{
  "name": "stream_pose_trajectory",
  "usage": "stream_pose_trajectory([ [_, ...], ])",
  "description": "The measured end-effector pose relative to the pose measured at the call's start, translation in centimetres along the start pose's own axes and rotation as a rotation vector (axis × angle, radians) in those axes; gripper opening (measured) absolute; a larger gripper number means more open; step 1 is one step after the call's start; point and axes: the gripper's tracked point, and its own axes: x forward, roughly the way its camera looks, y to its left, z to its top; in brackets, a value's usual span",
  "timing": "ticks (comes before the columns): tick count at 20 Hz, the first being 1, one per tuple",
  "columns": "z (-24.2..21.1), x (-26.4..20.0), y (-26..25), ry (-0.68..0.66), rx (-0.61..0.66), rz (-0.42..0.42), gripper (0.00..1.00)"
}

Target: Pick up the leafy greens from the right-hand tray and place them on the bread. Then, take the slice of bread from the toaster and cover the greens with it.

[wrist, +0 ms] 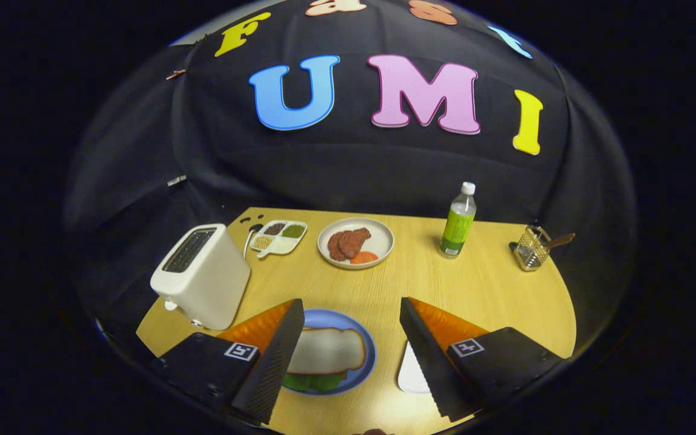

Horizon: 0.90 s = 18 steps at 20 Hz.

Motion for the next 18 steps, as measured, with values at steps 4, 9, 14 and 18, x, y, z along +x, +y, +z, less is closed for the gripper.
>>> stream_pose_trajectory([
  [4,5.8,-3.7,-1.0,-0.138,0.027,0.004,0.99],
  [9,11.5,-8.2,-5.0,-0.296,0.122,-0.022,0.99],
  [14,12.2,-10.9,-11.8,-0.341,0.101,-0.118,0.99],
  [18,10.5,-11.3,-15.8,-0.286,0.122,-0.144,0.99],
])
